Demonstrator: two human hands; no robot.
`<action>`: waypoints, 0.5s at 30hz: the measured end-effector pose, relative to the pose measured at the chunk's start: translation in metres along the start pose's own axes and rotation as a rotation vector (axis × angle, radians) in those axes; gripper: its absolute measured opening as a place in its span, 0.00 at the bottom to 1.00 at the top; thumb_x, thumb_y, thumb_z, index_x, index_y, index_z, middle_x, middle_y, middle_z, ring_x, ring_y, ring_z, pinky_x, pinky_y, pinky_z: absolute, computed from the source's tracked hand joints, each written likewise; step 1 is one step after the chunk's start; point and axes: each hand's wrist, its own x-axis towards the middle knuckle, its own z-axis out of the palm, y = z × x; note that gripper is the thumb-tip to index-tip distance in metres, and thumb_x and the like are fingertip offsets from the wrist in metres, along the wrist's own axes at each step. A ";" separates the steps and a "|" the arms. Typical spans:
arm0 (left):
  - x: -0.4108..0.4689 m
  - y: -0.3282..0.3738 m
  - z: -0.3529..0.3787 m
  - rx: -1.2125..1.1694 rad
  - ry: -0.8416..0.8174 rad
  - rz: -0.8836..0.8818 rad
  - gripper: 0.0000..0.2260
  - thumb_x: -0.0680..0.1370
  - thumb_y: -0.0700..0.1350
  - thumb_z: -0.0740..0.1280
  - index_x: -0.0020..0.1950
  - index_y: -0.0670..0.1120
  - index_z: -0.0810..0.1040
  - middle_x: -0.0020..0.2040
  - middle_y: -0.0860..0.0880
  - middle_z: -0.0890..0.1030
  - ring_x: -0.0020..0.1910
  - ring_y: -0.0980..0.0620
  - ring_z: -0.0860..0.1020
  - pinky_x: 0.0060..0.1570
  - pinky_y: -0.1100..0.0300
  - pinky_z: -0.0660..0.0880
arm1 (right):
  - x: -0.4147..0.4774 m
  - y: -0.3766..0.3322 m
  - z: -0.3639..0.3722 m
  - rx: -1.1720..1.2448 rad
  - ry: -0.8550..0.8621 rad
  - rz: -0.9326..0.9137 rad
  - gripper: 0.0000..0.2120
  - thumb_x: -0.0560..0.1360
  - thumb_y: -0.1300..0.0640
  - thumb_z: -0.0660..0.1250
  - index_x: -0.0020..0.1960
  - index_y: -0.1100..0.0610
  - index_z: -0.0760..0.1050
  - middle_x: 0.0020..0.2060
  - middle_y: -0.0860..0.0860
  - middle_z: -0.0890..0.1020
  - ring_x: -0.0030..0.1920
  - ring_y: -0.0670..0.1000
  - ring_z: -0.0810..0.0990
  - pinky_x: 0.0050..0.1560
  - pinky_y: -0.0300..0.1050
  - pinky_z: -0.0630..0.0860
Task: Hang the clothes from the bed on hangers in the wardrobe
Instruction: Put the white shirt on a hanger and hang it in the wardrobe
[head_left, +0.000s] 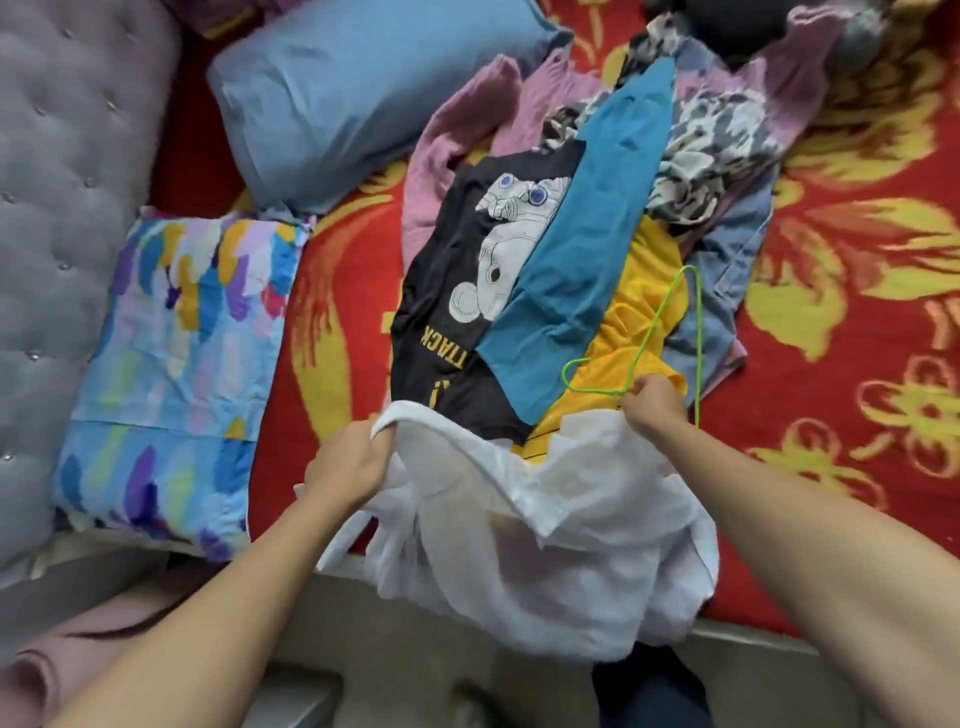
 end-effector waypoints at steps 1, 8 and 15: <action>0.001 0.004 0.001 -0.010 0.047 -0.014 0.16 0.82 0.51 0.53 0.37 0.48 0.71 0.37 0.46 0.75 0.40 0.42 0.73 0.37 0.54 0.64 | 0.008 0.000 0.005 -0.001 -0.023 0.025 0.20 0.73 0.55 0.70 0.62 0.62 0.74 0.60 0.62 0.78 0.61 0.64 0.76 0.55 0.51 0.73; 0.016 0.039 -0.014 -0.448 0.239 -0.092 0.12 0.78 0.38 0.56 0.37 0.38 0.74 0.34 0.48 0.72 0.34 0.51 0.67 0.34 0.56 0.63 | 0.027 -0.013 0.007 0.056 -0.071 0.025 0.20 0.72 0.53 0.73 0.58 0.62 0.73 0.55 0.60 0.79 0.56 0.61 0.78 0.49 0.49 0.73; 0.011 0.060 -0.049 -0.209 0.320 0.012 0.11 0.79 0.41 0.57 0.44 0.44 0.78 0.42 0.42 0.78 0.44 0.40 0.75 0.40 0.56 0.65 | -0.011 -0.083 -0.082 0.093 0.145 -0.414 0.12 0.80 0.52 0.59 0.59 0.55 0.76 0.54 0.60 0.81 0.57 0.63 0.77 0.51 0.52 0.71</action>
